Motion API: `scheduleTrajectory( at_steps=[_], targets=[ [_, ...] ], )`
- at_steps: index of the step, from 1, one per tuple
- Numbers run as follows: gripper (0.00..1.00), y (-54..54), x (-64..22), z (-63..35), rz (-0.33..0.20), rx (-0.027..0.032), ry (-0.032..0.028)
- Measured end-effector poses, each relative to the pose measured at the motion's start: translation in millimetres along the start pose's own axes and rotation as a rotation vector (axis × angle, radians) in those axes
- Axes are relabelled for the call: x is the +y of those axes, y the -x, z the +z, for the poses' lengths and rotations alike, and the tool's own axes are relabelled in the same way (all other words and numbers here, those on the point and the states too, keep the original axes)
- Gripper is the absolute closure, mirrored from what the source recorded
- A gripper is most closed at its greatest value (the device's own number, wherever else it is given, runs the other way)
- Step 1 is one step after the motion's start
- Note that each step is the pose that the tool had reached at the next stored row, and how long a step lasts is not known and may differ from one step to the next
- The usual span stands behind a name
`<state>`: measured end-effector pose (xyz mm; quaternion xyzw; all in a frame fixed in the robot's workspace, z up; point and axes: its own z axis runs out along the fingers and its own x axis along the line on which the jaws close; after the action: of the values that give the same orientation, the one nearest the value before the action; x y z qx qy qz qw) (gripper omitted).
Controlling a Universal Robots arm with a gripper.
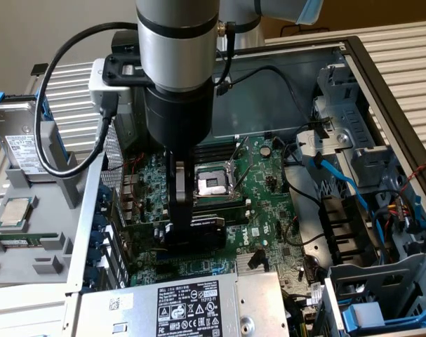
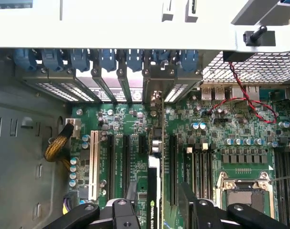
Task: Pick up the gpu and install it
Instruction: 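Pick up the gpu and move the gpu toward the slot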
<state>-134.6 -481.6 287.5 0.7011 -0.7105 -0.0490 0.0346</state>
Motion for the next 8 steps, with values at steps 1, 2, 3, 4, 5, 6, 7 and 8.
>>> scheduleTrajectory(
  at_steps=[1, 2, 3, 4, 5, 6, 7, 8],
  targets=[
    [0.53, 0.0, 0.0, 0.1, 0.000, -0.0002, -0.0001],
    [0.53, 0.0, 0.0, 0.0, 0.000, -0.0001, -0.0001],
    [0.53, 0.0, 0.0, 0.0, 0.000, -0.0002, -0.0001],
    [0.53, 0.0, 0.0, 0.0, 0.000, -0.0002, -0.0001],
    [0.53, 0.0, 0.0, 0.0, 0.000, -0.0001, -0.0001],
    [0.53, 0.0, 0.0, 0.0, 0.000, 0.0000, 0.0000],
    [0.53, 0.0, 0.0, 0.0, 0.000, 0.0000, 0.0000],
    [0.53, 0.0, 0.0, 0.0, 0.000, -0.0001, -0.0001]
  ],
)
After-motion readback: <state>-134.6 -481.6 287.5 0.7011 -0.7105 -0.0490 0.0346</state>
